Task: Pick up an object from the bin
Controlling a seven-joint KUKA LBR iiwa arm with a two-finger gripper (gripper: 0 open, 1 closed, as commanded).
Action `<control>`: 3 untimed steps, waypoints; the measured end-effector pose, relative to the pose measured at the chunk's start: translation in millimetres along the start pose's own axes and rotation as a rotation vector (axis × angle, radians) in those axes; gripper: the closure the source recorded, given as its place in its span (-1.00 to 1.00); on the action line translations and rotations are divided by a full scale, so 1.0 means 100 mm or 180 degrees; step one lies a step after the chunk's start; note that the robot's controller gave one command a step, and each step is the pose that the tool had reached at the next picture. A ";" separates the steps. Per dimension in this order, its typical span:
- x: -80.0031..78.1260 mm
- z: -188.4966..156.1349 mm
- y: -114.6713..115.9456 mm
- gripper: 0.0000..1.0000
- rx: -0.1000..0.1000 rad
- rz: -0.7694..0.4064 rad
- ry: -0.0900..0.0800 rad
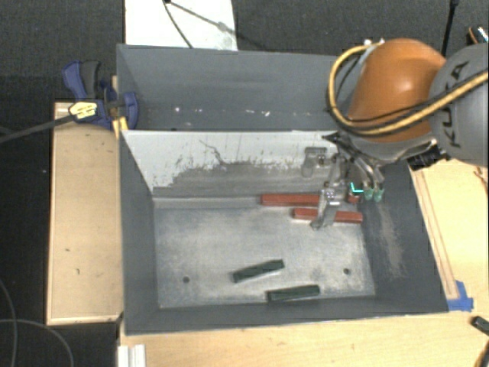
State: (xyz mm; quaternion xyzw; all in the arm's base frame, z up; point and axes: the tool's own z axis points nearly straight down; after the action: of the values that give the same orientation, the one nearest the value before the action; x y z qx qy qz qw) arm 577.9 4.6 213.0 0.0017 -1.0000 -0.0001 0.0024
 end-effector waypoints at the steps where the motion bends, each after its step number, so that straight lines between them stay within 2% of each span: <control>1: 0.52 1.17 0.27 -1.00 -0.0003 0.0206 0.0010; 2: 0.71 1.44 0.52 -1.00 -0.0005 0.0236 -0.0019; 3: 0.71 1.43 0.50 1.00 -0.0003 0.0245 -0.0021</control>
Offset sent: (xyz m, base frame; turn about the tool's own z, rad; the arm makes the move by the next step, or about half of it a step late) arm -0.0495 0.0252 -0.1126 0.0662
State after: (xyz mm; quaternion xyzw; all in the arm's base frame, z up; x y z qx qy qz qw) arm 506.4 54.7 70.4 -0.0368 -0.9993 -0.0006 -0.0008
